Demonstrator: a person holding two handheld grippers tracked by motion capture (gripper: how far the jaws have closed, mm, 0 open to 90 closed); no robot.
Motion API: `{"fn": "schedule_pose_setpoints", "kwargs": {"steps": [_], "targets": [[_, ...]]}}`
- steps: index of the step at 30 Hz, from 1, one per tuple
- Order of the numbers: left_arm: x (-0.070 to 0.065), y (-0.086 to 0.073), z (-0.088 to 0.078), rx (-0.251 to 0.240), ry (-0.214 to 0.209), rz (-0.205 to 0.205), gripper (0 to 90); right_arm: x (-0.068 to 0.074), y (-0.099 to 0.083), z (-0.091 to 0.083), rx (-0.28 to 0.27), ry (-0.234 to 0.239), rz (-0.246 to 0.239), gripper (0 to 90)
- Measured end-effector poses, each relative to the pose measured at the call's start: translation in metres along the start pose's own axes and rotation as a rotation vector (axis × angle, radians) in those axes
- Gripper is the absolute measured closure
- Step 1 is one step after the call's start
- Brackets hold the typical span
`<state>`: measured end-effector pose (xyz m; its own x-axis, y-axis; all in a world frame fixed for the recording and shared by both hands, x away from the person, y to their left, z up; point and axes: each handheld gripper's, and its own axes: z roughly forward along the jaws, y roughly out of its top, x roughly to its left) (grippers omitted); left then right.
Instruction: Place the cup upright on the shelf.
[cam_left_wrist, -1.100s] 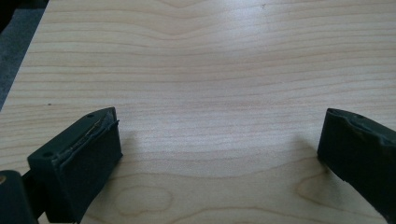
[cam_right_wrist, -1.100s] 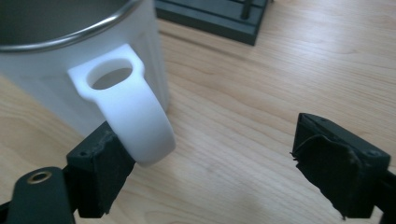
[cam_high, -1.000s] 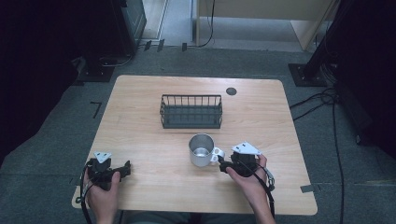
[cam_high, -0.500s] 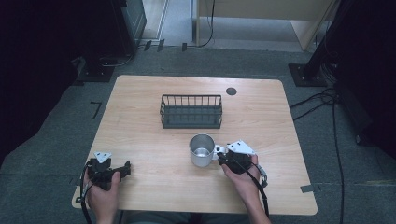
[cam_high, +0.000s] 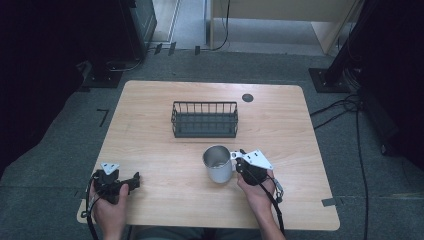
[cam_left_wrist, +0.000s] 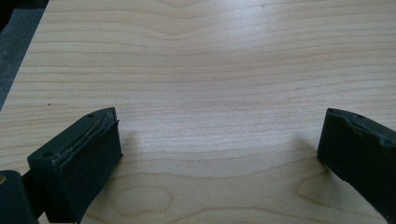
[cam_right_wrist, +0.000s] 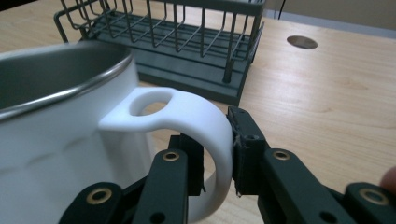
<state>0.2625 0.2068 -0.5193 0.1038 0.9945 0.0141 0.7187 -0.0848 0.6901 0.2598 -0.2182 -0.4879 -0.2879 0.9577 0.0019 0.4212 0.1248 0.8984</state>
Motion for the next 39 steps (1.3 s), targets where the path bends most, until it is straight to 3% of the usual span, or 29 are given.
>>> {"fn": "schedule_pose_setpoints", "kwargs": {"steps": [9, 19, 39], "targets": [[0.0, 0.0, 0.0, 0.0, 0.0, 0.0, 0.0, -0.003, 0.006, -0.001, 0.001, 0.011, -0.006, 78.3], [0.0, 0.0, 0.0, 0.0, 0.0, 0.0, 0.0, 0.003, 0.016, 0.003, -0.015, 0.005, -0.013, 78.2], [0.0, 0.0, 0.0, 0.0, 0.0, 0.0, 0.0, 0.008, 0.058, 0.01, -0.06, 0.013, 0.009, 78.2]]}}
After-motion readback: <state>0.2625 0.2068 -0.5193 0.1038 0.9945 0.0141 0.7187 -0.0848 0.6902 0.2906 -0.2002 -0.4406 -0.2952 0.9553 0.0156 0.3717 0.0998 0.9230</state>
